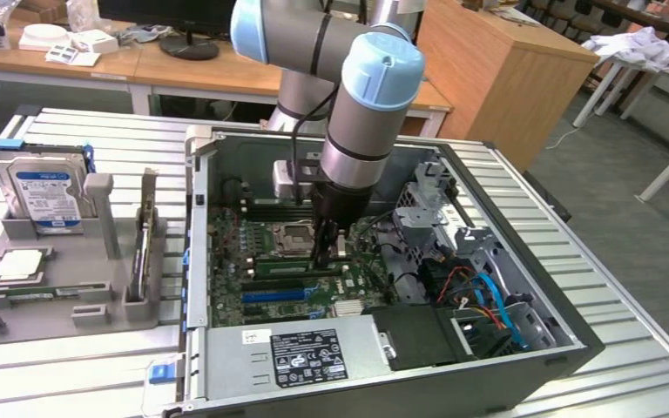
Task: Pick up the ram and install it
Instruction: 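Insert the ram into the slot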
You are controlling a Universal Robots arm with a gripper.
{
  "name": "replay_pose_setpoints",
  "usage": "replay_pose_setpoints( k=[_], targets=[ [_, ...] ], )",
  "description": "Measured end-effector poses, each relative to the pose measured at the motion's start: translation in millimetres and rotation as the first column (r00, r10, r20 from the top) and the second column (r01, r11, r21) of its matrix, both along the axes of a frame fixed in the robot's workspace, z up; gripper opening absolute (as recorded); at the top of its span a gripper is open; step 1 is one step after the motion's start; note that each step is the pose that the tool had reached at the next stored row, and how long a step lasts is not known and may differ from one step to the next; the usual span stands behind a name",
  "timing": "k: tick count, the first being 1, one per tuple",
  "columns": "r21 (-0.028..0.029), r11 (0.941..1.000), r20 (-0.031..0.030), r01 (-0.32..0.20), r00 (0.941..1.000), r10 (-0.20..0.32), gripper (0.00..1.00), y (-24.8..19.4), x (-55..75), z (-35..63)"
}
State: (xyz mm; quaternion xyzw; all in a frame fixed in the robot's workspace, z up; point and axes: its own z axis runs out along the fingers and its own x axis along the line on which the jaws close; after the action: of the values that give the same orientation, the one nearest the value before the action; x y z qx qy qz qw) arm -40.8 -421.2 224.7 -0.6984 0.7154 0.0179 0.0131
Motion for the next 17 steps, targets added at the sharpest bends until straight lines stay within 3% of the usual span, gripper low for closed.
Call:
replay_pose_setpoints(
  k=[9, 17],
  targets=[
    [0.0000, 1.0000, 0.0000, 0.000, 1.0000, 0.000, 0.25, 0.1, 0.0, 2.2],
    [0.0000, 1.0000, -0.0001, 0.000, 1.0000, 0.000, 0.25, 0.0, 0.4, 20.3]
  ],
)
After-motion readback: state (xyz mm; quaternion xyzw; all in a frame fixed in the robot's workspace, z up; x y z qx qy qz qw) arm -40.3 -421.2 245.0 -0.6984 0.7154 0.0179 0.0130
